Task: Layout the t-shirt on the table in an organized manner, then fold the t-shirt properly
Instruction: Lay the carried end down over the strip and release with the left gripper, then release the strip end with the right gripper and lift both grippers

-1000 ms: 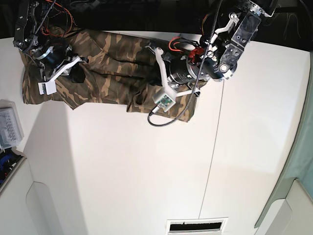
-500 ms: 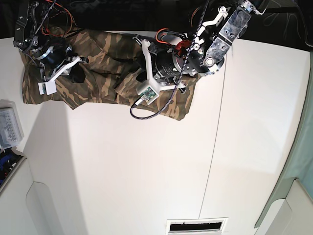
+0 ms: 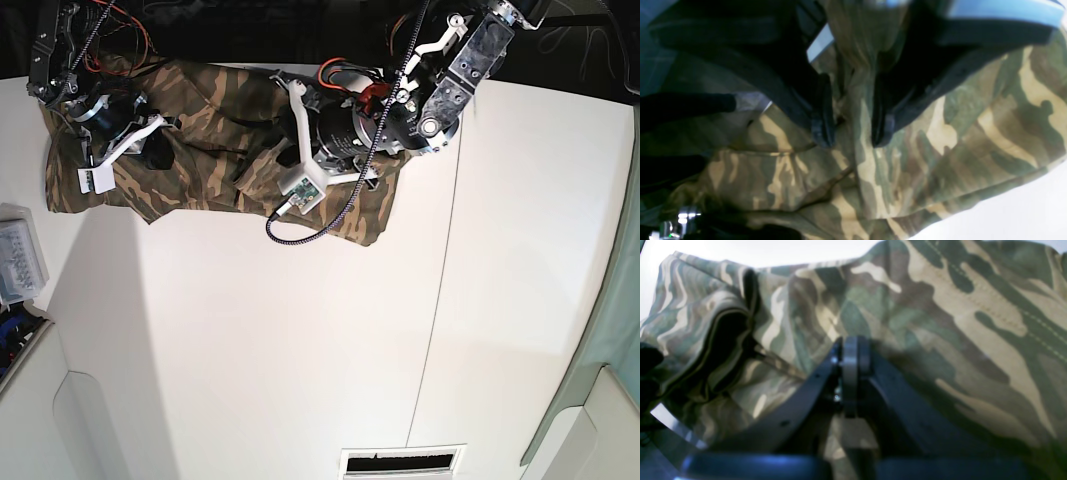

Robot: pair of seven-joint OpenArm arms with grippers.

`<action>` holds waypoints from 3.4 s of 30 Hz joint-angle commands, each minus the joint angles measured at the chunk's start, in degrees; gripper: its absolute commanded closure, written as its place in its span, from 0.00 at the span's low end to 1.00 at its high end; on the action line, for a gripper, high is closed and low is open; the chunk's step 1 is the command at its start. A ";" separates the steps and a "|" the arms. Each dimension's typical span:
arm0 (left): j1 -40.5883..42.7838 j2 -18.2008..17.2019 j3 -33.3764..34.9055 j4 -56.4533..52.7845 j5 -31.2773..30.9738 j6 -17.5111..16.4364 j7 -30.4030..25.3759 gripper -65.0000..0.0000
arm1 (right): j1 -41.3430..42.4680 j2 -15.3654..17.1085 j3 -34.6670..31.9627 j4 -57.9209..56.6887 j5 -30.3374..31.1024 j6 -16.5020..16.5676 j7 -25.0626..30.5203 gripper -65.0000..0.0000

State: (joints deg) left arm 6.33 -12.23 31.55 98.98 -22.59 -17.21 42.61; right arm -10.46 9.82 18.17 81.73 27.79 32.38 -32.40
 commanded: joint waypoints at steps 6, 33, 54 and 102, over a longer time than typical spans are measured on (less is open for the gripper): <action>-0.59 0.15 -0.02 1.16 -4.04 -5.66 -1.36 0.65 | 0.46 0.61 0.11 0.74 0.70 0.42 1.14 1.00; -0.72 -2.01 -11.74 5.60 -5.97 -6.86 -1.86 0.65 | 0.44 2.99 12.68 4.24 10.73 0.42 -0.66 0.70; -0.20 -6.03 -20.28 5.60 -7.23 -7.06 -0.72 0.65 | 0.24 9.70 13.00 1.05 9.25 -3.69 -6.03 0.42; 9.42 -6.03 -31.95 5.38 -4.28 -8.41 -2.12 0.65 | 0.31 10.01 13.16 -12.02 14.88 1.42 -4.81 0.85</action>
State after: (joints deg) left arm 16.19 -17.93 -0.19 103.50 -26.13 -25.52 41.98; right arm -10.31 18.87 31.11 69.14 42.63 33.61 -37.19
